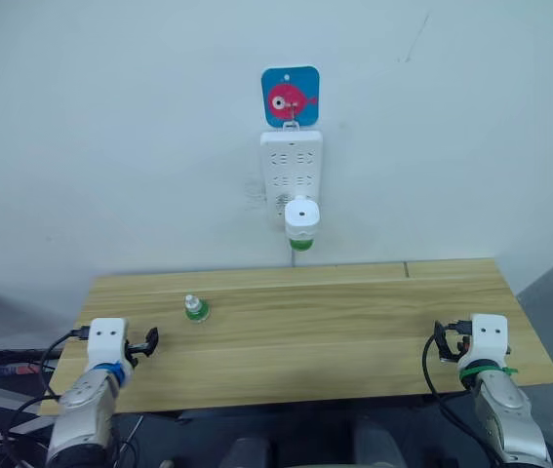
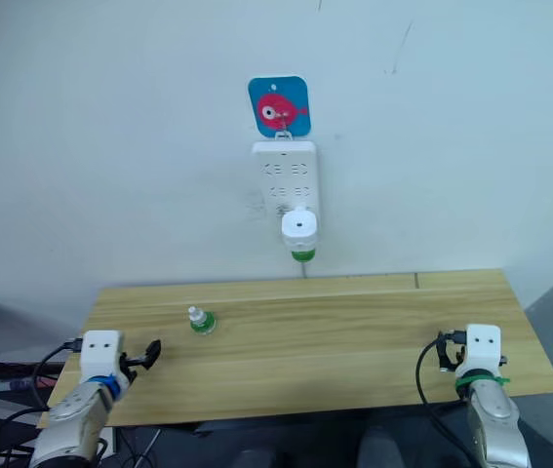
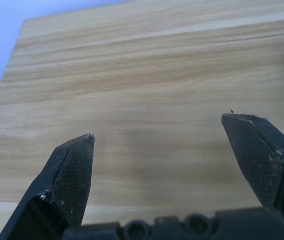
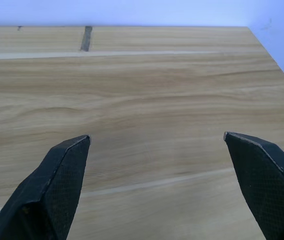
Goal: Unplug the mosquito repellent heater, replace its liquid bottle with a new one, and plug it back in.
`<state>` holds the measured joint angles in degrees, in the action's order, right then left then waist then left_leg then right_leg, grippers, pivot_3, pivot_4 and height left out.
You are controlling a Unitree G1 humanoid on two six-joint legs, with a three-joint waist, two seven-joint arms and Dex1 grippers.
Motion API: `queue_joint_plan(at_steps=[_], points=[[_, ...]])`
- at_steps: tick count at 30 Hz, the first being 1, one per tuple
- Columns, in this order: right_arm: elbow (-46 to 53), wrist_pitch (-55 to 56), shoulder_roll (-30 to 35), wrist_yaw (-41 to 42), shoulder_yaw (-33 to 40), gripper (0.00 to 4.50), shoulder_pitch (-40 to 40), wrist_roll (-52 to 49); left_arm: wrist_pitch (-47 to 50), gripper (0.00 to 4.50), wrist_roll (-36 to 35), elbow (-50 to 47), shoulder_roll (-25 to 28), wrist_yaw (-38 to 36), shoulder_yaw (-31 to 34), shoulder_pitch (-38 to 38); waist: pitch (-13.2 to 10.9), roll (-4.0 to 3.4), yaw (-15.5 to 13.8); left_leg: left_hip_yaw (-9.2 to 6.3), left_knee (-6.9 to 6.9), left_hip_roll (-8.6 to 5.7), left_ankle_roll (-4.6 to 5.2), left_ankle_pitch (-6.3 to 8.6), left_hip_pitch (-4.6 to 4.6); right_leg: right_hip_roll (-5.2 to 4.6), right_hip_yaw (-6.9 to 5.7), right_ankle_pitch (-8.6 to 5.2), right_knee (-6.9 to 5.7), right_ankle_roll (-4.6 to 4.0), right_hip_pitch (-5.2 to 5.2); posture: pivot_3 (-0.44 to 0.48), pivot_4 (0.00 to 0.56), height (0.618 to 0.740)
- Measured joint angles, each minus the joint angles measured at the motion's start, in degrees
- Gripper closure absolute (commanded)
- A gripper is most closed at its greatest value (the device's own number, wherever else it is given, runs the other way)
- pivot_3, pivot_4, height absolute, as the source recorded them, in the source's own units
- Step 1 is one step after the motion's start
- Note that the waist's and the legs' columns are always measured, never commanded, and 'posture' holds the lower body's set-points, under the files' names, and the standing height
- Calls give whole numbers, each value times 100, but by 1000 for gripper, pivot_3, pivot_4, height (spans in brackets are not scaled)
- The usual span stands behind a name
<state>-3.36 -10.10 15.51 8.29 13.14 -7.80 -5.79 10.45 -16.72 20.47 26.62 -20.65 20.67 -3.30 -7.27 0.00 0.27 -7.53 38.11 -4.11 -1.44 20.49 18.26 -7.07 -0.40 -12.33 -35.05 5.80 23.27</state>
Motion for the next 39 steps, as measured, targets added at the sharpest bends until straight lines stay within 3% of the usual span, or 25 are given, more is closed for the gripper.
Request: queue_joint_plan(at_steps=[7,12,16,27,39], points=[[1784,-1025,375,931,-371,21,215,-709,1202,0,-1359,-2668,646,-1051,328,-594,-137,-17,-39,-17,7,3,-2,-2,33,0,-17,1,0,-3,16,88,188,740],[2749,-2053,667,1160,-434,0,1005,-1296,1945,1172,-1897,-3184,868,-1219,183,357,-244,7,-63,-28,8,3,-20,-14,47,4,-27,4,-4,-8,28,85,196,740],[3430,-2939,689,1201,-553,0,1825,-1987,2306,1172,-2033,-3308,893,-1391,-330,1143,-262,16,-41,-25,7,1,-21,-14,60,3,-24,5,-1,-10,45,69,202,740],[4243,-4565,761,1161,-796,0,3241,-3598,2117,1172,-1651,-2257,631,-2122,-1425,3079,-337,52,-15,-22,12,-2,-22,-15,102,0,-26,6,-1,-12,87,39,208,740],[4250,-4798,723,845,-991,0,3668,-3842,1183,1172,-956,-782,130,-3007,-1949,4311,-356,61,4,-34,58,-8,-21,-15,148,-2,-45,8,-6,-11,109,27,209,740]])
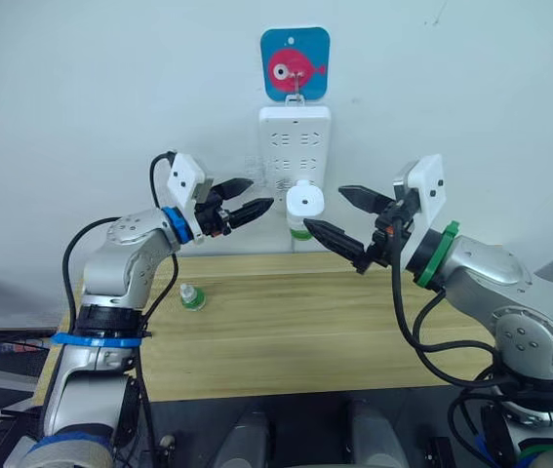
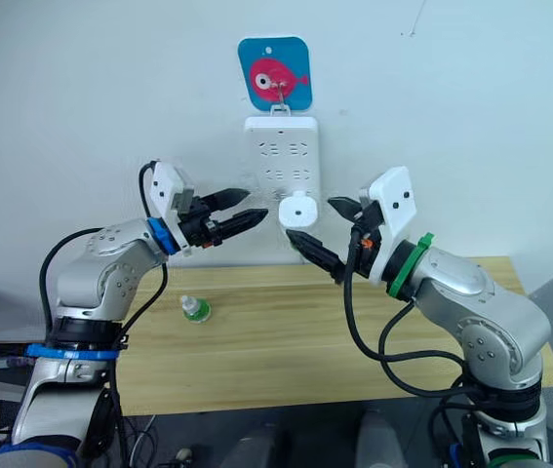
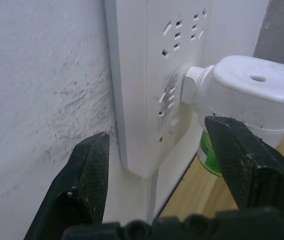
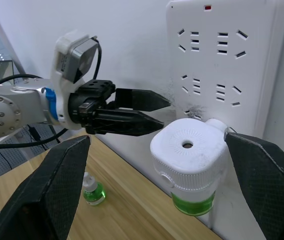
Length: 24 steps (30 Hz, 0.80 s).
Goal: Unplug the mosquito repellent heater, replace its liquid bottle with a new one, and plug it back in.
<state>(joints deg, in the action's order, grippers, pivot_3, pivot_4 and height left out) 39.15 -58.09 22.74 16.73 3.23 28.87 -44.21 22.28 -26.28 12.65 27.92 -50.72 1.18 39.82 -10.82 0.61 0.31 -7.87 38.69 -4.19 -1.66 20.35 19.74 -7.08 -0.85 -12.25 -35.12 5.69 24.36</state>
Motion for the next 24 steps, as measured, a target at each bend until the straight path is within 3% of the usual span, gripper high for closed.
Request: queue_joint_plan(at_steps=[16,24], points=[[112,-29,419,-236,2,0,-143,48,-1337,1172,748,1921,-638,-891,-209,1045,-4,5,27,6,28,-7,2,-1,17,-2,-3,18,-7,2,2,-20,201,740],[117,-19,604,-314,7,0,-331,149,-1614,1172,858,2307,-779,-1399,-270,1290,-7,9,88,7,28,-6,3,-1,17,-2,-2,18,-9,2,1,-26,213,740]])
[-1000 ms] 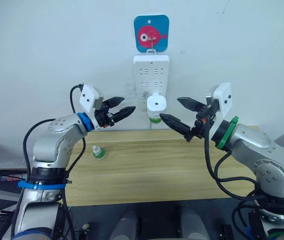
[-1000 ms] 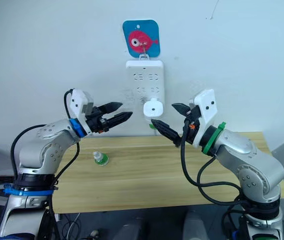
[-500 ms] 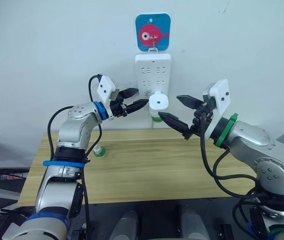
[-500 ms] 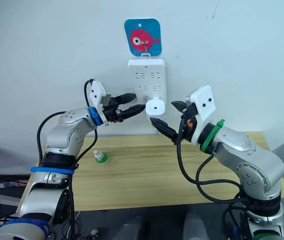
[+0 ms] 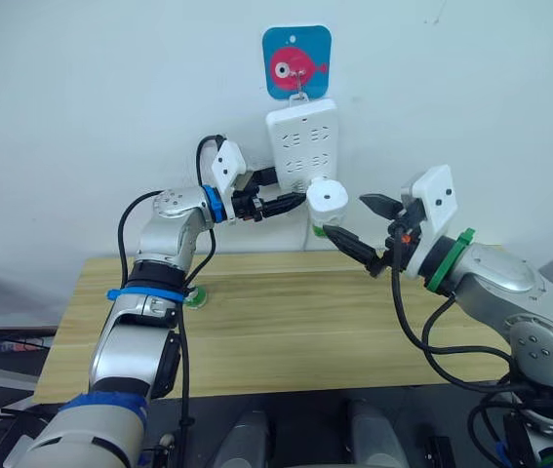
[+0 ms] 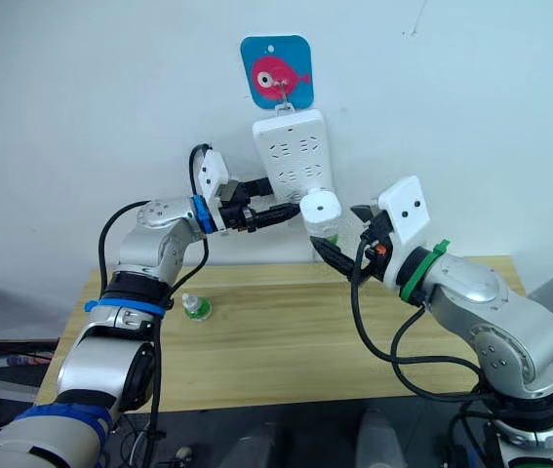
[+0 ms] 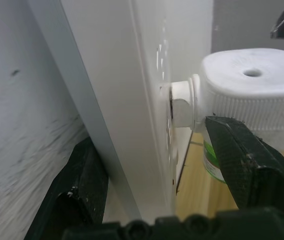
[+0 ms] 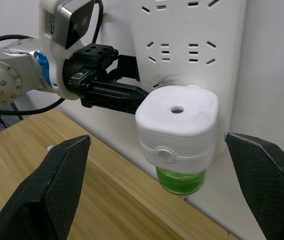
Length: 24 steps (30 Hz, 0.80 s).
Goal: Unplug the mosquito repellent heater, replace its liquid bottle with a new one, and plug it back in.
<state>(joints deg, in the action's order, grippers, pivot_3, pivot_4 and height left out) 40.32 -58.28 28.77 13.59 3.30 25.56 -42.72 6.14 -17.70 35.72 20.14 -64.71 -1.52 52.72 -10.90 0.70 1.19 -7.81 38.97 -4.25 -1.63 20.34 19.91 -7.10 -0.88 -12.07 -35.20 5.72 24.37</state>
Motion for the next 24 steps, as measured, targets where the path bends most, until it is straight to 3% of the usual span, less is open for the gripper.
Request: queue_joint_plan(at_steps=[1,8,15,24], points=[[0,0,-4,-18,4,0,-2,0,-1,1172,0,-5,-20,-55,-24,0,0,1,7,0,0,0,0,0,0,0,0,0,0,0,0,-30,216,740],[177,-30,-66,-334,115,0,-307,-7,238,3138,-49,-147,21,-114,82,-10,-7,0,44,-6,-1,0,1,0,0,0,1,0,0,0,1,-38,224,740],[452,-101,-353,-833,-486,0,-363,379,486,3160,-40,-204,-26,-87,161,-20,-23,0,62,-7,2,1,1,0,-2,1,4,0,-9,0,1,-44,238,740],[-100,110,-1155,-1571,-1307,0,197,1647,759,3160,-43,-584,-82,29,204,-161,-49,-3,64,-9,0,-2,1,0,-1,0,5,0,-11,0,6,-33,250,740]])
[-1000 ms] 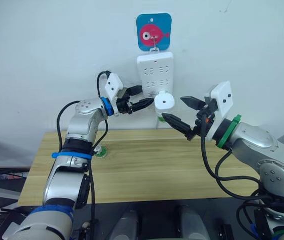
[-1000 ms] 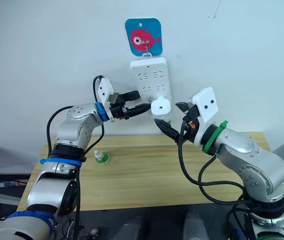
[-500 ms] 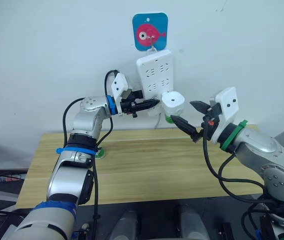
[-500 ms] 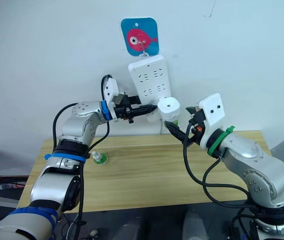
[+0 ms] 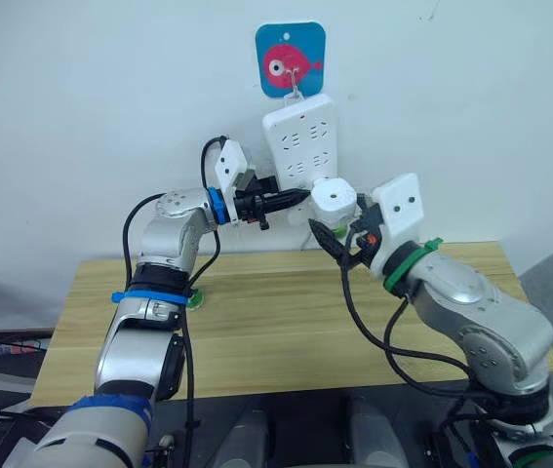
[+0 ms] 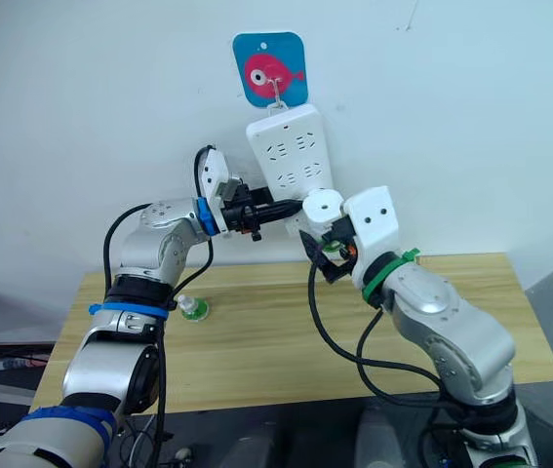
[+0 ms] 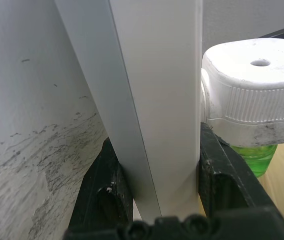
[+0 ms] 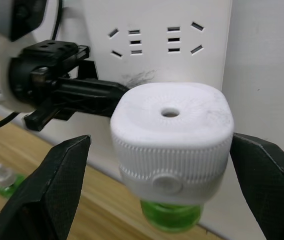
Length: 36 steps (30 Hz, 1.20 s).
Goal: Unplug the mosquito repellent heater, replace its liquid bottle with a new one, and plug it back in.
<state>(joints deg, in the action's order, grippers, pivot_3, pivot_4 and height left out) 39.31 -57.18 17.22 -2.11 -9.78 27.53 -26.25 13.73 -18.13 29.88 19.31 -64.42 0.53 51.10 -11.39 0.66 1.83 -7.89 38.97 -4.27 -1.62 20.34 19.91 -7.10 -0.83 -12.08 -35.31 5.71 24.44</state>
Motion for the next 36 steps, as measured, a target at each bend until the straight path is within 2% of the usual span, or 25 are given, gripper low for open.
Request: queue_joint_plan(at_steps=[4,7,10,17,25,32,34,36], points=[[-327,275,-139,-27,-164,0,44,466,68,3160,0,-108,-3,8,7,-45,-19,-1,0,0,-1,0,0,0,0,0,0,0,1,0,0,-26,256,740],[-425,429,-209,8,-166,582,43,689,80,3160,-2,-176,-3,21,26,-57,-55,-1,1,0,0,1,0,0,-1,0,0,0,-2,0,0,-26,260,740],[-426,550,-216,148,-188,1535,19,783,83,3160,-1,-251,-1,45,31,-82,-77,0,3,0,0,1,0,0,0,0,0,0,-3,0,1,-27,263,740],[-351,637,-211,357,-154,1519,-93,959,98,3160,-39,-275,-49,139,38,-91,-94,2,-7,-1,0,0,0,0,1,0,-2,0,-2,0,0,-32,267,740],[403,491,-62,468,-68,1519,-697,1042,8,3160,-78,-221,4,232,10,-84,-98,1,7,-4,-5,0,4,3,6,-1,-8,0,17,0,-2,-38,267,740],[582,399,-53,567,-19,1519,-752,1047,-24,3160,-63,-193,16,369,17,-87,-118,2,8,1,11,2,3,0,-7,0,8,0,-24,2,-2,-39,266,740],[584,395,-48,579,64,1519,-805,1048,-52,2449,-62,-199,19,377,14,-90,-119,2,10,2,11,2,3,0,-6,0,8,0,-23,2,-1,-40,266,740],[579,396,-25,594,179,1519,-817,1051,-1,1977,-66,-205,66,369,9,-174,-124,1,14,6,9,1,3,1,-5,0,11,0,-21,2,2,-39,264,740]])
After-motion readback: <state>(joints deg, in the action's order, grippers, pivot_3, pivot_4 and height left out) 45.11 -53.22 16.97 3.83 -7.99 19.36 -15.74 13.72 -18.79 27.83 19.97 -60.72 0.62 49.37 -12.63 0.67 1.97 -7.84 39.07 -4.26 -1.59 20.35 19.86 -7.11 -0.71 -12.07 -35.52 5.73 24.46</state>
